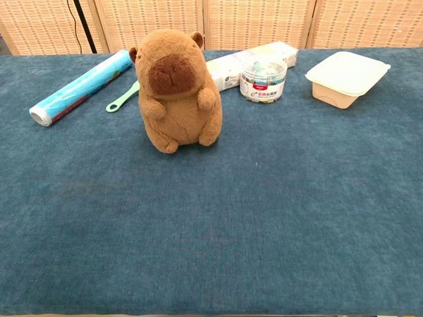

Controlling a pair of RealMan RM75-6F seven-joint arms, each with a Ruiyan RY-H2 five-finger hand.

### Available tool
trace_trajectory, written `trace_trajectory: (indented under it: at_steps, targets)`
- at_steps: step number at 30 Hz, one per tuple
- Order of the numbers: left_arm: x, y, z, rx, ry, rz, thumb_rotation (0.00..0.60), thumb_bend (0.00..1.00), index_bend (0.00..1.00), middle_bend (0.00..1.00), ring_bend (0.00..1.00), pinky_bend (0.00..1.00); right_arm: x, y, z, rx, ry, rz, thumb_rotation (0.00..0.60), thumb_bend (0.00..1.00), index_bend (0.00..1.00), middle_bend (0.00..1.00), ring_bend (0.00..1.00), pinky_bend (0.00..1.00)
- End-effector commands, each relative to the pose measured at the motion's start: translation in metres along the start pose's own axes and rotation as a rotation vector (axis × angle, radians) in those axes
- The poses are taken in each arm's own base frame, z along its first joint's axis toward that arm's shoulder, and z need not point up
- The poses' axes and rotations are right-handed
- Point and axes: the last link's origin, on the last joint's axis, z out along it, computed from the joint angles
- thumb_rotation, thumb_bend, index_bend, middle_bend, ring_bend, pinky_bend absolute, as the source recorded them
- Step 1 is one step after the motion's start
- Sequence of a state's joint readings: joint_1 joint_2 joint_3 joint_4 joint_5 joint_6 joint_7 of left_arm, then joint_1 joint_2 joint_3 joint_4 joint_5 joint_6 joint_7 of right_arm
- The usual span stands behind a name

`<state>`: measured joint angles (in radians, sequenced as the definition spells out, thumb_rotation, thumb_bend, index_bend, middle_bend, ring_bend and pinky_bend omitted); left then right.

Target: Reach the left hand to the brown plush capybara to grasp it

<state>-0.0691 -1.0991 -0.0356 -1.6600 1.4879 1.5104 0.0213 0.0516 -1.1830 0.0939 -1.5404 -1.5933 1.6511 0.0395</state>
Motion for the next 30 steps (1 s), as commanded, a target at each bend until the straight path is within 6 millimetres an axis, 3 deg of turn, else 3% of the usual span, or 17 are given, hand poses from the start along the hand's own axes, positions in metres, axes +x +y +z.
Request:
trace_trajectory:
  at_steps: [1,7,11,17,25,27,30]
  targets:
    - [-0.001,0.0,-0.001,-0.001,-0.006,0.003,0.6,0.0,0.0,0.0,0.0,0.0,0.0,0.0,0.0,0.003,-0.001,0.0,0.6,0.0,0.0,0.0,0.0,0.0]
    - [-0.001,0.0,0.002,-0.001,-0.002,-0.005,0.6,0.0,0.0,0.0,0.0,0.0,-0.001,-0.001,-0.002,0.006,-0.011,0.001,0.6,0.0,0.0,0.0,0.0,0.0]
    - [-0.004,0.002,0.018,-0.037,-0.011,0.0,0.6,0.0,0.0,0.0,0.0,0.0,0.0,-0.003,-0.002,0.01,-0.011,0.015,0.6,0.0,0.0,0.0,0.0,0.0]
    - [0.015,0.02,0.08,-0.177,-0.06,-0.103,0.6,0.0,0.0,0.0,0.0,0.0,-0.003,-0.003,0.0,0.013,-0.044,0.016,0.6,0.0,0.0,0.0,0.0,0.0]
    - [0.009,0.054,0.138,-0.245,-0.159,-0.171,0.6,0.01,0.01,0.0,0.0,0.0,-0.002,0.0,0.002,0.008,-0.055,0.045,0.6,0.0,0.0,0.0,0.0,0.0]
    - [0.005,0.069,0.152,-0.252,-0.19,-0.226,0.6,0.05,0.04,0.0,0.0,0.0,-0.002,0.001,0.003,0.007,-0.06,0.051,0.6,0.0,0.0,0.0,0.0,0.0]
    - [0.0,0.087,0.169,-0.257,-0.227,-0.283,0.6,0.19,0.12,0.0,0.0,0.0,-0.003,0.001,0.003,0.004,-0.068,0.056,0.6,0.0,0.0,0.0,0.0,0.0]
